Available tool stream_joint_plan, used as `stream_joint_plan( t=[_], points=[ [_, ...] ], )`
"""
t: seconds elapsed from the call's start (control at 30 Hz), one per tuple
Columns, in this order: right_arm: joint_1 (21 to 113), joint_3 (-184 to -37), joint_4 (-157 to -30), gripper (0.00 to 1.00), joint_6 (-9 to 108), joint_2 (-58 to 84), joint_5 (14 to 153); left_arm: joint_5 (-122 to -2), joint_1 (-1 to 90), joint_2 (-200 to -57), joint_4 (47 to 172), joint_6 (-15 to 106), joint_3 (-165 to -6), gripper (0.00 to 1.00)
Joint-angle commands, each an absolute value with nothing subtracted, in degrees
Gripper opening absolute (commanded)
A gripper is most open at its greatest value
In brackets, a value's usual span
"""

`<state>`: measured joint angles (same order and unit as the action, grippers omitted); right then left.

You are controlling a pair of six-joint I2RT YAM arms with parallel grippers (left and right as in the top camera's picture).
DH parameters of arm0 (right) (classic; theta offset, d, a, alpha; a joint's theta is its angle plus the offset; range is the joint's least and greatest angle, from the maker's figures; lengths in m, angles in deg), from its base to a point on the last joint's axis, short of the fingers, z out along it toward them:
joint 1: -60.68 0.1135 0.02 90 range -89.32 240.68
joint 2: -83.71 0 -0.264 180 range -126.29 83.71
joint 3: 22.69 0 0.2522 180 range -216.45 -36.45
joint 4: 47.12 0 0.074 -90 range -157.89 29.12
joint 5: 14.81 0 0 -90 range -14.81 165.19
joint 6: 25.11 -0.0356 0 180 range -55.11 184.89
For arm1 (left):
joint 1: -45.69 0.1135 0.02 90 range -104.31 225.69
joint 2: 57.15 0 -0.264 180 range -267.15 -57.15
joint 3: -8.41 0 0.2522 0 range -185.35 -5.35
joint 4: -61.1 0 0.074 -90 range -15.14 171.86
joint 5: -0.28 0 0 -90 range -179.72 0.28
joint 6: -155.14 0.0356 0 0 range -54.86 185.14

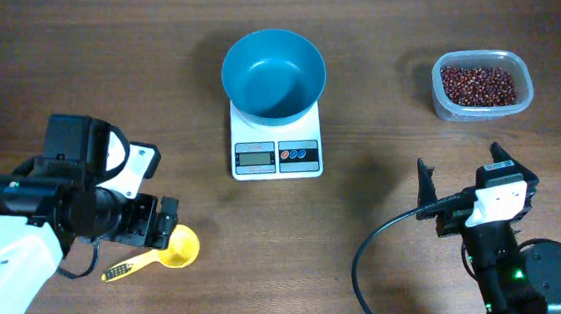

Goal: Scoop item into bowl and weigh 50g on scale
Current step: 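Grasp the yellow scoop rim with the left gripper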

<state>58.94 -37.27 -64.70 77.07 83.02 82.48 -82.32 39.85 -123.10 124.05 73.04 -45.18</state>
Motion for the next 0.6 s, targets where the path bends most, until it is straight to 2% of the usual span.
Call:
stream_joint_plan(
  t=[0.0, 0.07, 0.1, 0.13, 0.27, 0.3, 0.33, 0.53, 0.57],
  points=[
    [58.83, -36.77, -64.72, 0.99, 76.9, 83.29, 82.02, -82.69, 39.67, -123.21, 121.1, 79.4, -44.72, 0.99],
    [58.83, -36.77, -64.74, 0.98, 76.9, 83.29, 82.02, -82.58, 39.67, -123.19, 122.02, 83.51, -42.74, 0.96],
    [58.83, -36.77, -64.74, 0.99, 76.9, 83.29, 82.02, -82.43, 39.67, -123.19, 121.95, 83.69, -41.51, 0.86],
    [58.83, -36.77, -64.74, 0.99, 76.9, 83.29, 82.02, -82.43, 39.67, -123.21, 121.89, 84.5, -40.79, 0.84],
    [58.83, -36.77, -64.74, 0.99, 76.88, 83.29, 82.02, -78.36, 39.67, -123.21, 120.9, 87.62, -39.87, 0.89],
    [58.83, -36.77, -64.74, 0.99, 76.9, 83.29, 82.02, -77.99, 39.67, -123.21, 120.03, 87.58, -39.87, 0.88],
    [58.83, -36.77, -64.74, 0.99, 76.9, 83.29, 82.02, -75.17, 39.67, -123.21, 117.06, 87.56, -39.65, 0.79],
    [58.83, -36.77, -64.72, 0.99, 76.9, 83.29, 82.02, -74.45, 39.67, -123.21, 109.91, 87.53, -34.28, 0.77],
    [58.83, -36.77, -64.74, 0.99, 76.9, 83.29, 82.02, -74.45, 39.67, -123.19, 110.37, 87.56, -34.26, 0.68]
  ],
)
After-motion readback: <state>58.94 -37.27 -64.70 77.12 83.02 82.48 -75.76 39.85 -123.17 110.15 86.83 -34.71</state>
